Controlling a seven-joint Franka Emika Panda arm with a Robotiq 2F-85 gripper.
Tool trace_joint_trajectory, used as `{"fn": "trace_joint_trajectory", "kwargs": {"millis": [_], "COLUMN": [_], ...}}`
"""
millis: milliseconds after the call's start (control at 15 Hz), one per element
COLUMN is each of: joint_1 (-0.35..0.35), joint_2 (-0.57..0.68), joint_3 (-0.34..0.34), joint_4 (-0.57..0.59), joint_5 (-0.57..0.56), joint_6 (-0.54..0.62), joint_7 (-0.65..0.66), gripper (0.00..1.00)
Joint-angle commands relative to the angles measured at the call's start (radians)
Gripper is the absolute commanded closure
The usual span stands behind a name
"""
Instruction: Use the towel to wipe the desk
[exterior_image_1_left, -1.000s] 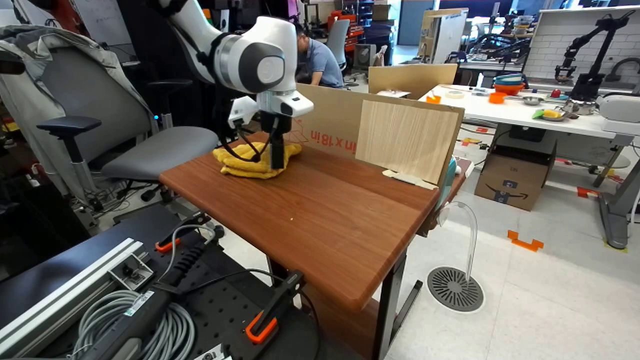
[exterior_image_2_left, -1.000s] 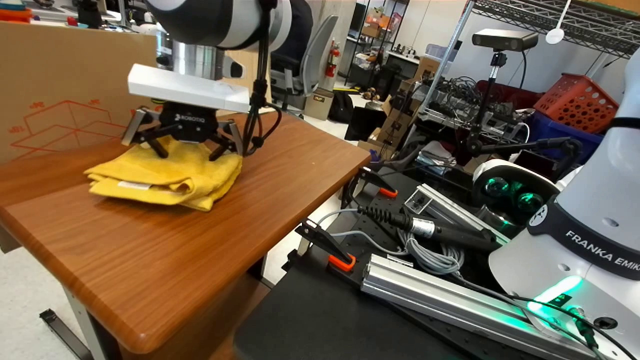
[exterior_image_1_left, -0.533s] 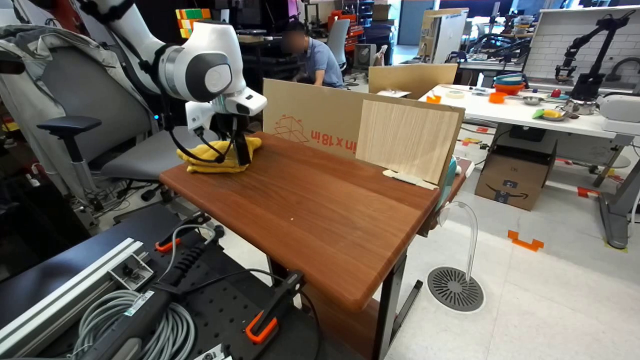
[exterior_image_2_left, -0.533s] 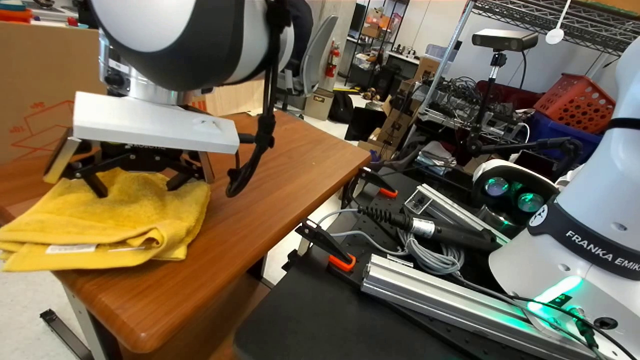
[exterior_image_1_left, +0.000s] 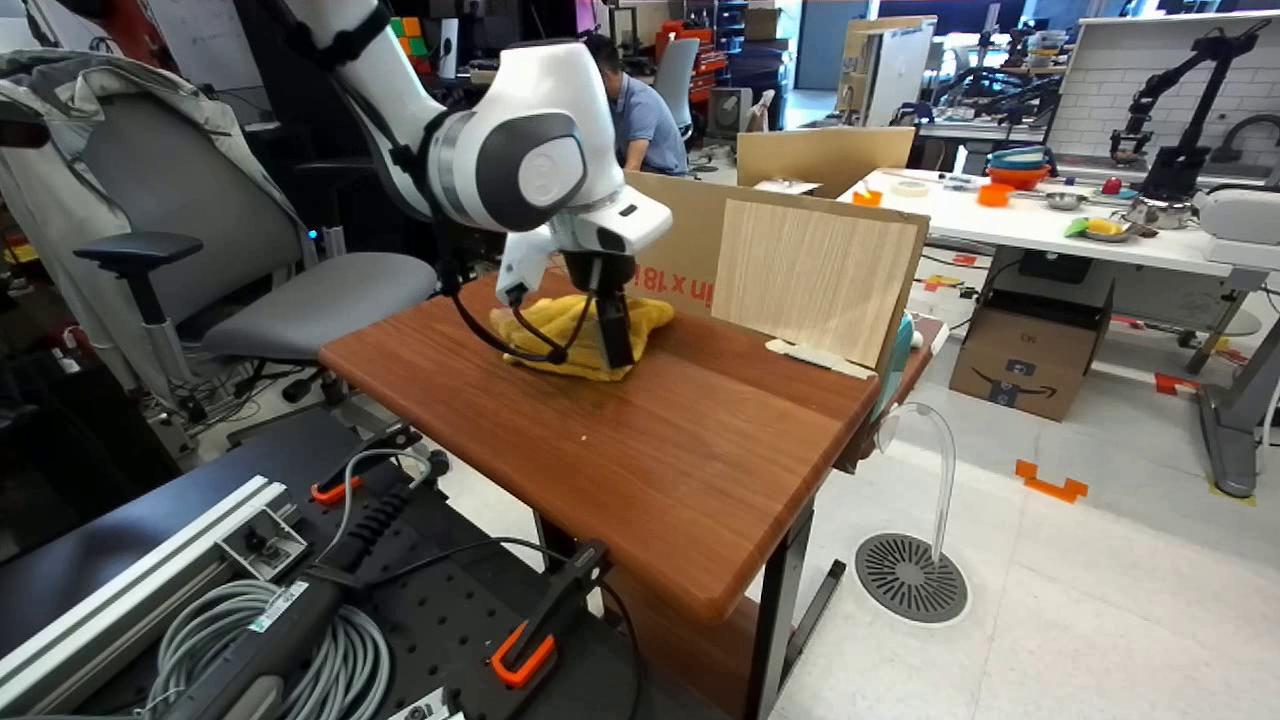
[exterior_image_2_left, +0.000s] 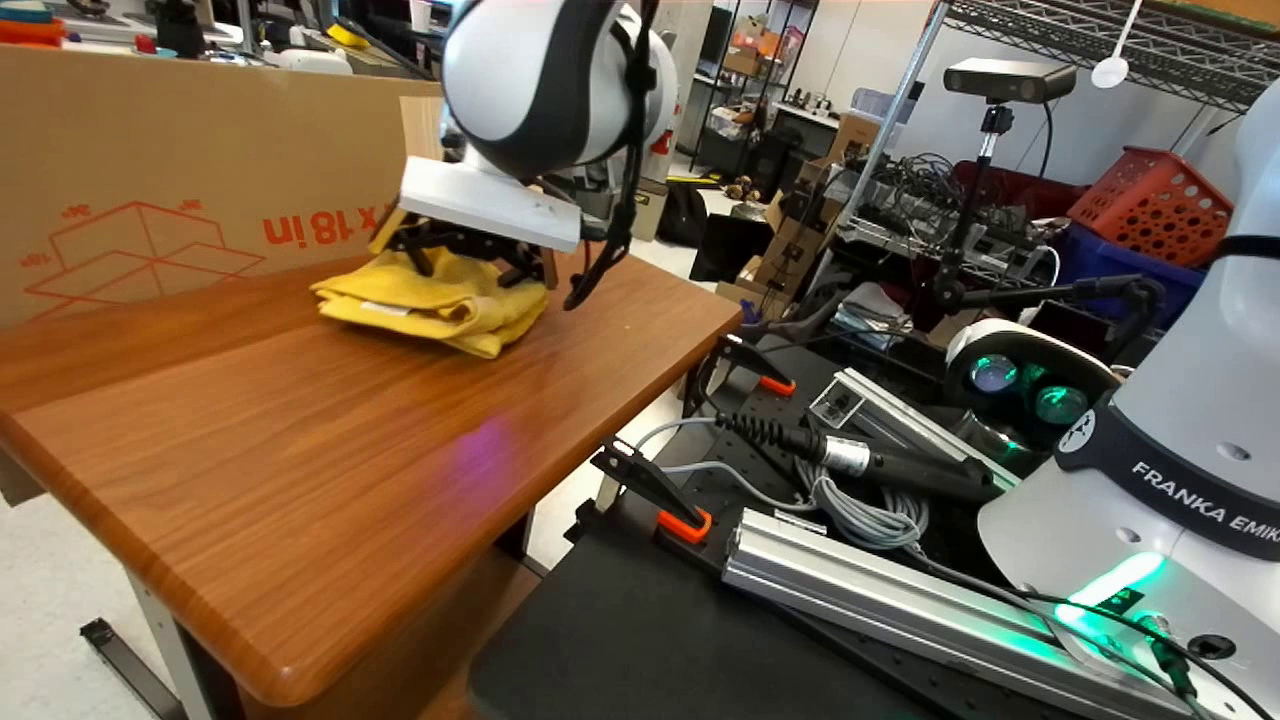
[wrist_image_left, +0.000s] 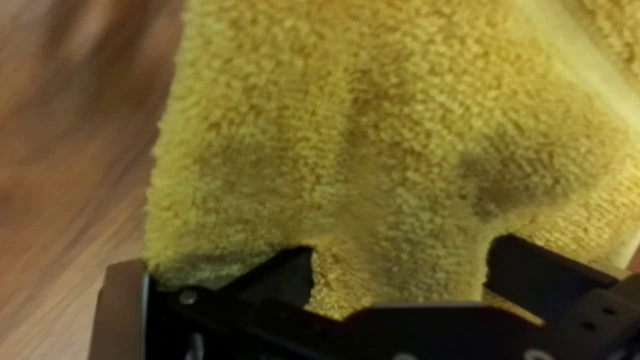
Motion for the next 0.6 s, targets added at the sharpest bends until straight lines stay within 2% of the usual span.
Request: {"fn": "trace_joint_trajectory", "kwargs": {"millis": [0, 200, 533], "joint_1": [0.006, 0.014, 0.007], "joint_2": [0.019, 0.007, -0.109], "joint_3": [-0.128, -0.212, -0.275], "joint_4": [-0.090, -0.144, -0.289], "joint_5": [-0.005, -0.005, -0.033], "joint_6": [0.039, 0.014, -0.085], "joint_7": [0.079, 0.155, 0.202], "gripper": [0.00, 0.00, 0.00]}}
